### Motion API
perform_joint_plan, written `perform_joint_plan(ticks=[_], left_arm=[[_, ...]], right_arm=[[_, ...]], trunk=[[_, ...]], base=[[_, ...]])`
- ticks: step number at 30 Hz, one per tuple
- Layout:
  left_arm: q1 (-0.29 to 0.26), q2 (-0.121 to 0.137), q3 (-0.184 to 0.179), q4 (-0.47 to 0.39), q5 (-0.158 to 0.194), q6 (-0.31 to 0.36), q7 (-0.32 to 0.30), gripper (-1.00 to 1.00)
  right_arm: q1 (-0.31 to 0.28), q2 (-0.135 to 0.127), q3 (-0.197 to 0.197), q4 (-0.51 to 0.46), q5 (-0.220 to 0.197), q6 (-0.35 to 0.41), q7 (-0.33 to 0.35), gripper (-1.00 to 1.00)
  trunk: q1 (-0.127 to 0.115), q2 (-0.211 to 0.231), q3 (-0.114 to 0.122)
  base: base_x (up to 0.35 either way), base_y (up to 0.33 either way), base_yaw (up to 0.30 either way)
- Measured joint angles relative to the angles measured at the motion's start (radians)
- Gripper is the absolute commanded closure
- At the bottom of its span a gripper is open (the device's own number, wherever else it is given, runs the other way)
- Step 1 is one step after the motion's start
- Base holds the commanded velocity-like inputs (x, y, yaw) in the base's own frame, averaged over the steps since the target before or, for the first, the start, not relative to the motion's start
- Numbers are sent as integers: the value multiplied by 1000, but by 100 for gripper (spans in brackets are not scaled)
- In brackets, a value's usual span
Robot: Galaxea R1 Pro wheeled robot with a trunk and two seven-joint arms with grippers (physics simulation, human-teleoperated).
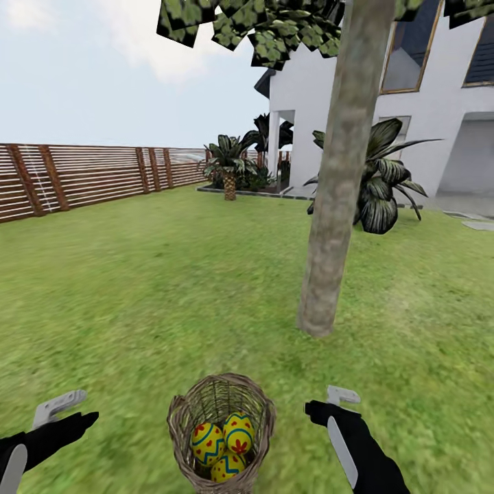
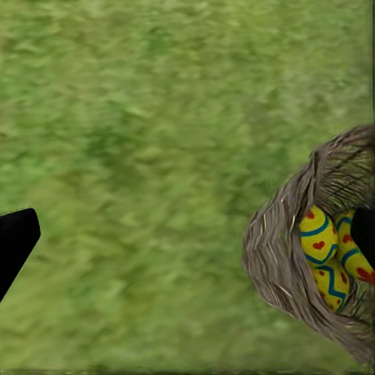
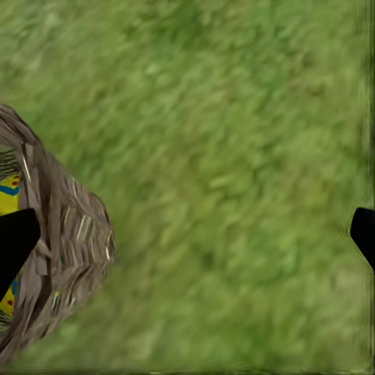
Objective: Take the three Easter eggs out of the wicker basket on the lawn in the garden, then place them on the lawn next to a single tree (choose any tree) so that all three eggs are next to the same tree and none are left in the basket.
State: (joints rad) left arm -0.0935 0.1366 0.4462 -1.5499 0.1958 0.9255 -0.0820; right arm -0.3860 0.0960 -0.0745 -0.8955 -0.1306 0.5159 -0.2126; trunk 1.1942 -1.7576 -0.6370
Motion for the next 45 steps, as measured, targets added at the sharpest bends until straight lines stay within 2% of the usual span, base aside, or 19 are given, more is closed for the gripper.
perform_joint_plan(ticks=[22,35,45], left_arm=[[0,0,0,-3,-1,-1,5,-100],[0,-8,0,-2,-2,-1,4,-100],[1,-9,0,-1,-5,-1,6,-100]], right_arm=[[0,2,2,1,0,0,0,-100],[0,2,1,1,0,1,0,-100],[0,2,2,1,0,1,1,-100]], trunk=[[-84,154,71],[-135,245,120],[-173,315,154]], base=[[-77,-48,-12],[-46,-29,-182],[-102,-78,-41]])
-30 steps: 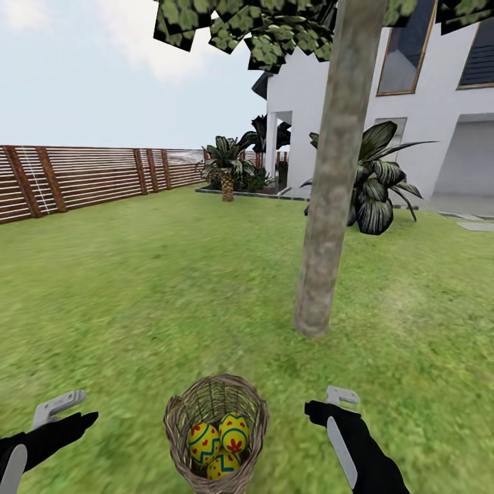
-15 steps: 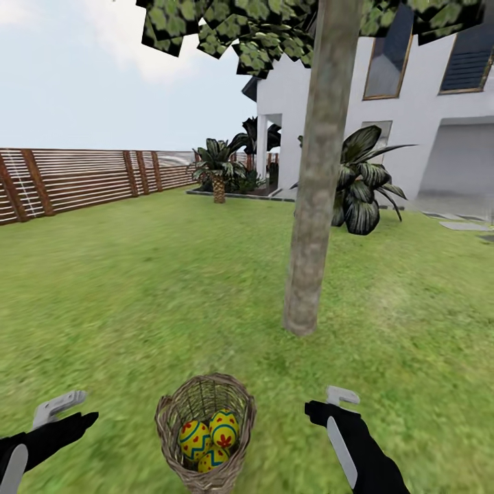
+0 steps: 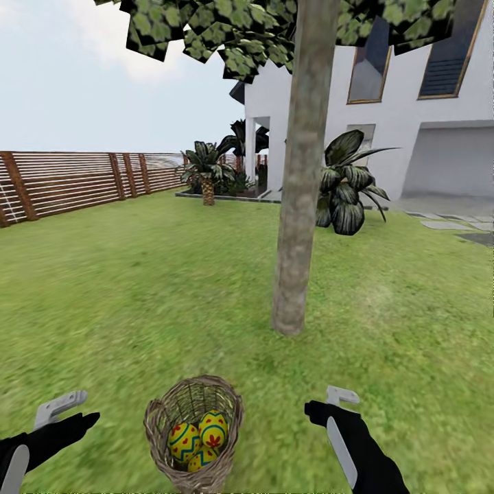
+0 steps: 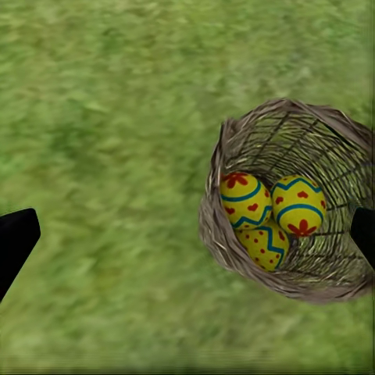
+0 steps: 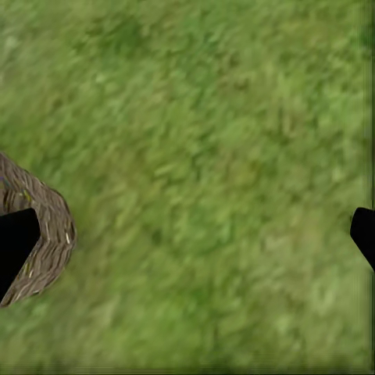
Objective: Take the three Easter eggs out of the wicker basket on the lawn in the garden, then place them on the lawn next to a single tree (choose any tree) so that all three eggs are next to the same tree and none are left in the basket.
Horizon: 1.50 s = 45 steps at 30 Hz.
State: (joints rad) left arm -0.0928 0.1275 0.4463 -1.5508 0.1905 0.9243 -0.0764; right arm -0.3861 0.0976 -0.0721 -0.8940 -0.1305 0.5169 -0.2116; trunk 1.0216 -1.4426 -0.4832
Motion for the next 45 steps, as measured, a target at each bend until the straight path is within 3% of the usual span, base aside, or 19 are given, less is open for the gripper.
perform_joint_plan(ticks=[19,24,30,36,45], left_arm=[[0,0,0,-1,-3,-1,4,-100],[0,-12,-8,-1,-4,-3,11,-100],[0,-27,-60,-2,-7,-6,42,-100],[1,-30,-146,-1,-11,-12,70,-100],[3,-30,-176,1,-14,-42,95,-100]], right_arm=[[0,0,1,1,0,0,1,-100],[0,0,1,1,0,0,1,-100],[0,0,1,1,0,0,1,-100],[0,0,1,1,0,0,1,-100],[0,0,1,1,0,0,1,-100]], trunk=[[-73,133,60],[-92,168,75],[-115,210,94],[-138,252,116],[-173,315,153]], base=[[-17,-16,-1],[0,0,0],[0,0,-3],[0,0,-130],[0,0,-213]])
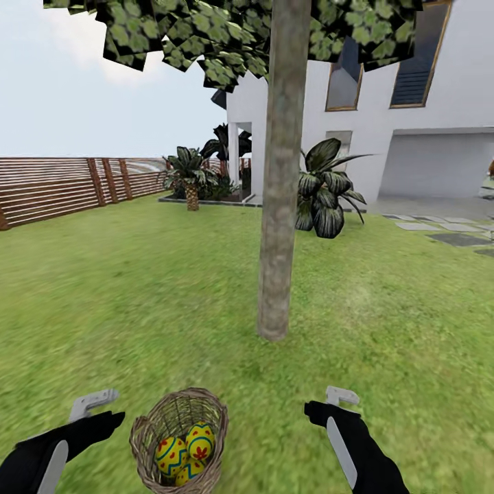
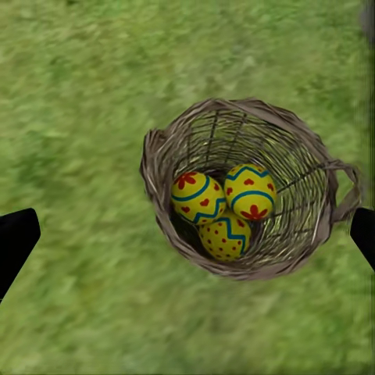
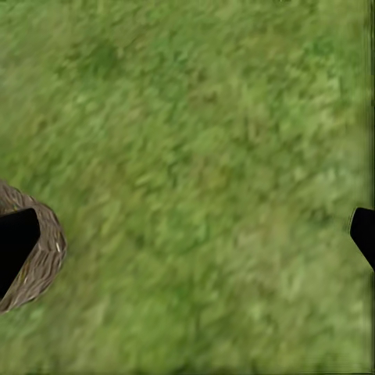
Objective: Take the three Easter eggs out of the wicker basket on the lawn in the garden, then place them on the lawn next to a single tree (choose any tree) so that all three eggs are next to the same tree and none are left in the basket.
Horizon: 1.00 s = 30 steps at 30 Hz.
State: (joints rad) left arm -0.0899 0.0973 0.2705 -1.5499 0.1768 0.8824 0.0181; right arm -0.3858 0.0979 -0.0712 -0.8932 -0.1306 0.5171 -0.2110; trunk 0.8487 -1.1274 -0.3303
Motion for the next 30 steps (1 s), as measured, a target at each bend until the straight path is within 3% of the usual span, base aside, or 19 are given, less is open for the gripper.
perform_joint_plan(ticks=[17,22,30], left_arm=[[2,-1,-10,2,0,-8,3,-100],[2,0,-38,4,-1,-8,8,-100],[-3,-2,-50,2,0,-2,14,-100]], right_arm=[[0,1,0,0,0,-6,0,-100],[0,1,0,0,0,-6,0,-100],[0,0,0,0,0,-6,0,-100]], trunk=[[-65,119,59],[-84,154,74],[-115,210,100]], base=[[0,0,-51],[0,0,0],[0,0,0]])
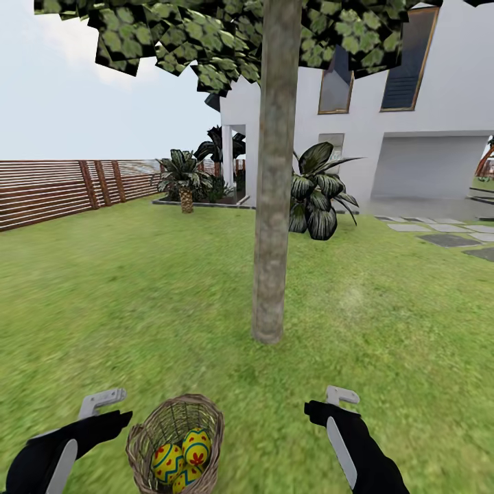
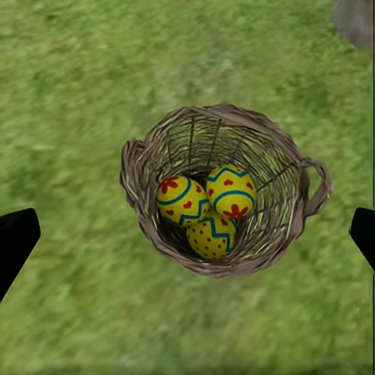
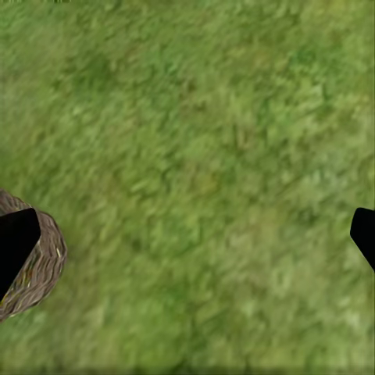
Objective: Take the three Easter eggs out of the wicker basket on the lawn in the garden, then place them on the lawn next to a single tree (choose any tree) so that all three eggs are next to the same tree and none are left in the basket.
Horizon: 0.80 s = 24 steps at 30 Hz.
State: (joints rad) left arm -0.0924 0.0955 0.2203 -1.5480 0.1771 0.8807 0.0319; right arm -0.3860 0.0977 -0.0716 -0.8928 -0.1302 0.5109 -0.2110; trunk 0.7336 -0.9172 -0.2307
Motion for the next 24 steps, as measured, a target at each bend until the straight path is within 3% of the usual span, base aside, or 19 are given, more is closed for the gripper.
perform_joint_plan(ticks=[5,11,17,24], left_arm=[[-16,-13,-11,-2,4,22,-3,-100],[-98,-22,-70,6,4,122,-5,-100],[-167,-26,-84,51,2,162,-7,-100],[-258,-28,-85,230,6,162,-11,-100]], right_arm=[[0,1,0,0,0,0,0,-100],[0,0,1,0,0,0,0,-100],[0,0,1,0,0,0,0,-100],[0,0,0,0,0,0,0,-100]], trunk=[[-19,35,16],[-42,77,35],[-65,119,53],[-92,168,75]], base=[[0,0,0],[0,0,0],[0,0,0],[0,0,0]])
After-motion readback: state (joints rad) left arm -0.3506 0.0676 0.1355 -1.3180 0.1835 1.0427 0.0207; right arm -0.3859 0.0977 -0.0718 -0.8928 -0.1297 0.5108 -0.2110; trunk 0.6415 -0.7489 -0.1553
